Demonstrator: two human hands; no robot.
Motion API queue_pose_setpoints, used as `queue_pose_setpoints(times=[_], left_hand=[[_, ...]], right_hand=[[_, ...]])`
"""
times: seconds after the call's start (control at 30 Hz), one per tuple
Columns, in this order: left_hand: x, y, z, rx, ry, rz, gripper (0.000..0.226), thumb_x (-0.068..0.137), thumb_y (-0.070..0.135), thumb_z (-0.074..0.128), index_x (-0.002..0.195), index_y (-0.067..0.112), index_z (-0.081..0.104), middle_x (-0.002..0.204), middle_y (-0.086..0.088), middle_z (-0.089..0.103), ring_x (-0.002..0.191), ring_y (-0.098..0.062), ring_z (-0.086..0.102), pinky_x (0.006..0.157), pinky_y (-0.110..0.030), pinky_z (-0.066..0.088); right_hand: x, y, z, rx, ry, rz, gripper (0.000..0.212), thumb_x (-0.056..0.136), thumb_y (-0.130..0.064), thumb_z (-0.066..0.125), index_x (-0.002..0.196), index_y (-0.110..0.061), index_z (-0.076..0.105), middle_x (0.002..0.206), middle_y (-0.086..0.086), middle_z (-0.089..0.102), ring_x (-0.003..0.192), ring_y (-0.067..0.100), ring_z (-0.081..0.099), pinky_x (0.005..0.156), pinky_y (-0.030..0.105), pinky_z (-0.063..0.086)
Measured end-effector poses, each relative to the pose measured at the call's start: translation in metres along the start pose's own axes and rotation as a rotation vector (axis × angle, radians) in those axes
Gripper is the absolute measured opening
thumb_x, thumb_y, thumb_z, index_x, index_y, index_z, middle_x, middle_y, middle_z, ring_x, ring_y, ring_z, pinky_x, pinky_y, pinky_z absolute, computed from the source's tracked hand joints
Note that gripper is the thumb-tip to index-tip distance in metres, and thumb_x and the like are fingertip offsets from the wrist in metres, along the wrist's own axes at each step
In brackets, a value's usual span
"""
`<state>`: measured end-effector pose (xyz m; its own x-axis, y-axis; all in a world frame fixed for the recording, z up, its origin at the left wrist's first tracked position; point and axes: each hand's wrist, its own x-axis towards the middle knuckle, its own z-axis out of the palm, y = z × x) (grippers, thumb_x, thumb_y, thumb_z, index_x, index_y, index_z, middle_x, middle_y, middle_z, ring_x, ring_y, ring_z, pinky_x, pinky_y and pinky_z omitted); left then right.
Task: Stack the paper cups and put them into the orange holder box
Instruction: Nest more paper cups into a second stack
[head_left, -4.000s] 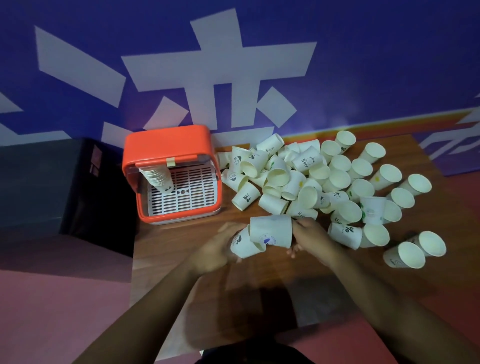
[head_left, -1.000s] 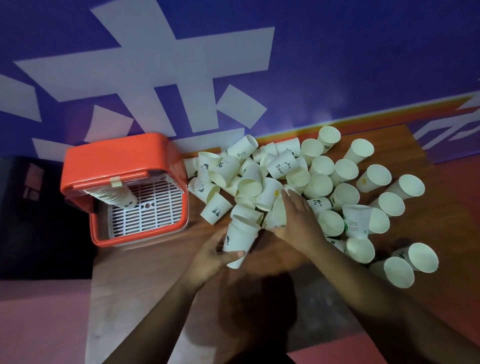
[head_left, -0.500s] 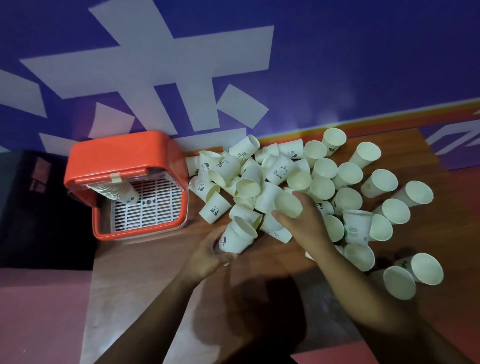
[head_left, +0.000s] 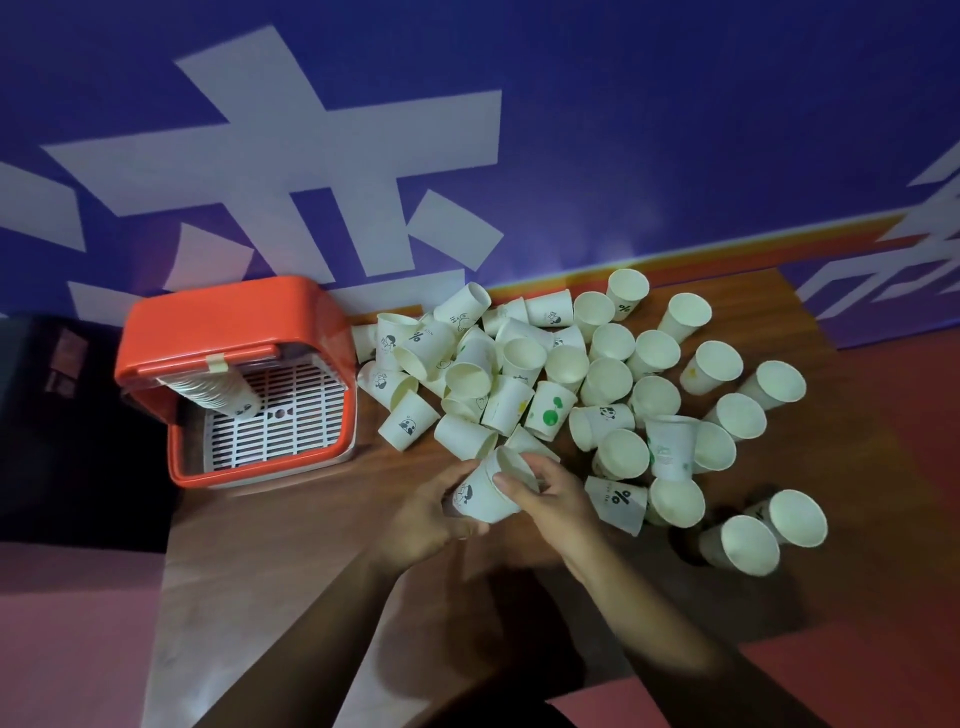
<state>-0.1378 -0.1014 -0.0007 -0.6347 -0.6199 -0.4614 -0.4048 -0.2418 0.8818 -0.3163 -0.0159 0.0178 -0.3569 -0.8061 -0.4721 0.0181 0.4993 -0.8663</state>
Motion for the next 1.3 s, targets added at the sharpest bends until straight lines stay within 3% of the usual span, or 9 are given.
queue_pose_setpoints(times=[0.13,0.3,0.43,0.63,0.77,1.03,1.1,1.2,1.3], left_hand=[[-0.007,-0.007,0.003,0.007,-0.007,0.017,0.074,0.074,0.007,0.086,0.139,0.028,0.056,0.128,0.003,0.067,0.118,-0.016,0.063,0.094,-0.034,0.057],[-0.021,0.001,0.015,0.042,0.021,0.048,0.065,0.077,0.018,0.086,0.134,0.029,0.058,0.123,0.010,0.068,0.111,-0.002,0.062,0.086,-0.015,0.049],[-0.025,0.003,0.033,0.097,-0.043,0.071,0.064,0.075,0.031,0.088,0.131,0.034,0.058,0.122,0.014,0.067,0.112,-0.003,0.062,0.092,-0.025,0.050],[-0.025,0.007,0.079,0.134,-0.094,0.078,0.060,0.078,0.025,0.086,0.131,0.027,0.059,0.119,0.010,0.069,0.104,0.001,0.066,0.080,-0.015,0.050],[-0.021,0.012,0.114,0.181,-0.141,0.071,0.060,0.079,0.022,0.085,0.132,0.026,0.059,0.120,0.012,0.067,0.099,0.011,0.063,0.080,-0.011,0.048],[-0.002,0.024,0.177,0.162,-0.070,-0.004,0.048,0.081,0.026,0.084,0.123,0.031,0.061,0.111,0.015,0.071,0.100,-0.001,0.068,0.081,-0.017,0.050],[0.002,0.020,0.188,0.156,-0.056,-0.032,0.053,0.078,0.033,0.085,0.126,0.029,0.062,0.114,0.011,0.072,0.103,-0.004,0.069,0.088,-0.028,0.054],[0.001,0.018,0.199,0.165,-0.009,-0.049,0.058,0.075,0.036,0.084,0.128,0.031,0.061,0.116,0.011,0.072,0.105,-0.006,0.068,0.093,-0.033,0.055],[0.003,0.024,0.209,0.189,0.009,-0.051,0.060,0.075,0.027,0.085,0.130,0.032,0.061,0.117,0.010,0.071,0.107,-0.004,0.067,0.094,-0.030,0.054]], right_hand=[[-0.013,0.002,0.001,-0.013,-0.003,-0.003,0.042,0.076,-0.058,0.072,0.110,-0.034,0.066,0.109,-0.012,0.071,0.104,0.008,0.066,0.094,0.040,0.055],[-0.044,0.009,-0.035,-0.185,0.243,0.020,0.060,0.085,-0.057,0.064,0.131,-0.021,0.053,0.124,-0.008,0.058,0.110,0.009,0.057,0.086,0.024,0.047],[-0.073,0.036,-0.083,-0.509,0.440,-0.016,0.055,0.086,-0.041,0.069,0.131,-0.015,0.053,0.129,0.005,0.057,0.121,0.023,0.055,0.097,0.030,0.043],[-0.104,0.083,-0.156,-0.727,0.680,0.049,0.067,0.078,-0.033,0.079,0.130,0.001,0.052,0.127,0.023,0.054,0.120,0.038,0.051,0.100,0.046,0.043],[-0.091,0.115,-0.193,-0.799,0.624,0.070,0.072,0.070,-0.043,0.080,0.126,-0.005,0.055,0.123,0.018,0.057,0.112,0.035,0.057,0.092,0.044,0.051],[-0.075,0.156,-0.228,-1.132,0.362,-0.085,0.009,0.081,-0.023,0.070,0.087,-0.016,0.070,0.135,0.015,0.045,0.107,0.033,0.058,0.088,0.041,0.053],[-0.075,0.158,-0.238,-1.078,0.312,-0.161,0.006,0.082,-0.019,0.070,0.083,-0.012,0.070,0.124,0.013,0.050,0.102,0.031,0.059,0.086,0.039,0.051],[-0.080,0.140,-0.250,-0.664,0.363,-0.195,0.003,0.081,-0.010,0.075,0.083,-0.011,0.073,0.124,0.007,0.050,0.113,0.018,0.054,0.097,0.027,0.042],[-0.080,0.108,-0.265,-0.249,0.473,-0.145,0.009,0.078,-0.009,0.079,0.076,-0.013,0.072,0.115,0.007,0.061,0.106,0.015,0.058,0.086,0.022,0.044]])
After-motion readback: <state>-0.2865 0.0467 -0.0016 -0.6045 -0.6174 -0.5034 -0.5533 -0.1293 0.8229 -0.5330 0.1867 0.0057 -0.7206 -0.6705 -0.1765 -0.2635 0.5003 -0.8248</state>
